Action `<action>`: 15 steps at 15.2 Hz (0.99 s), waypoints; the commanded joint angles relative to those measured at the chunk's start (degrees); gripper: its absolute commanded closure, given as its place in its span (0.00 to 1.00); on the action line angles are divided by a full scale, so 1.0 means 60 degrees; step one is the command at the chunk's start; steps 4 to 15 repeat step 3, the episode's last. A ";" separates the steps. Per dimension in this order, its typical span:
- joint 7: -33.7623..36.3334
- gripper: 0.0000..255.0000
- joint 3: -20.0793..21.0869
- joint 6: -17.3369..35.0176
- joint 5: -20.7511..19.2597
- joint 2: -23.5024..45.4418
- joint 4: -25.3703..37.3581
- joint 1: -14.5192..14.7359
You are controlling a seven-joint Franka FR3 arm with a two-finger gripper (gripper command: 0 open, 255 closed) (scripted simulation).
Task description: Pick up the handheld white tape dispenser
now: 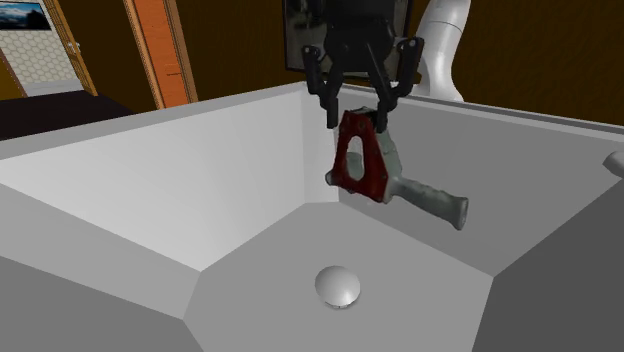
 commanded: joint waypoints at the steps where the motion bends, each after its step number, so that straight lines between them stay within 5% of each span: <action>1: 0.0021 1.00 -0.0019 -0.0281 -0.0016 0.0001 0.0282 -0.0008; 15: 0.0023 1.00 -0.0020 -0.0300 -0.0018 0.0002 0.0303 -0.0008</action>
